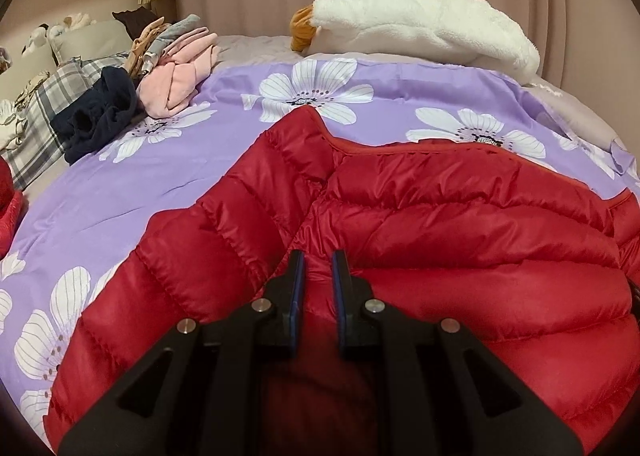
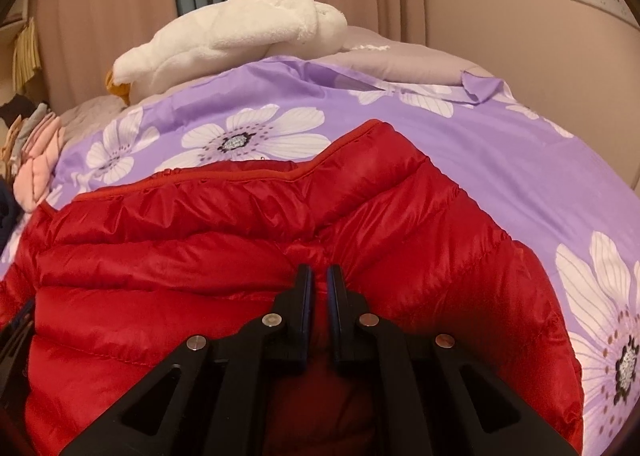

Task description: Fold large clothes

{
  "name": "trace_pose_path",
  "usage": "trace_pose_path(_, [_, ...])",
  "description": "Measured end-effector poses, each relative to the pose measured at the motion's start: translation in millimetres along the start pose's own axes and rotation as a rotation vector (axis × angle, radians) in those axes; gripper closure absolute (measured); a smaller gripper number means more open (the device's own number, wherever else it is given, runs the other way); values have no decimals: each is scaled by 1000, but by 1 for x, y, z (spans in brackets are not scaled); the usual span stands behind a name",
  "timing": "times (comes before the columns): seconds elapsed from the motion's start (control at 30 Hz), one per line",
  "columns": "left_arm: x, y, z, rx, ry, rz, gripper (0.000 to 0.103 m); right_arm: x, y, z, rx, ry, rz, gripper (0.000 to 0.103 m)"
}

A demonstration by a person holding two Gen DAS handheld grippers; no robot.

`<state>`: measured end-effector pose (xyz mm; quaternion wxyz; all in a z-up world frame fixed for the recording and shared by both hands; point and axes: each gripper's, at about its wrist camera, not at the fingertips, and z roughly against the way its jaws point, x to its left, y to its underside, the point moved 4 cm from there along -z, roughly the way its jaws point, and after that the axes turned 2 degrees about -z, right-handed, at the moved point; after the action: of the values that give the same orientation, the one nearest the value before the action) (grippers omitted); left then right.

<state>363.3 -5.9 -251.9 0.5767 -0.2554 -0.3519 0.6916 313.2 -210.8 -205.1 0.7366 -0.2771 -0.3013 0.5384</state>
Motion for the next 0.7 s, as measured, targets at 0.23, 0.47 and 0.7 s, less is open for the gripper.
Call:
trace_pose_path(0.23, [2,2,0,-4,2,5,89,-2,1,0,-2,3,3,94])
trace_pose_path(0.47, [1,1,0,-3,2,6,89,-1,2,-1,-5,9,8,94])
trace_pose_path(0.7, [1,1,0,-4,1,6,89,-1,2,-1,-8,7,8,94])
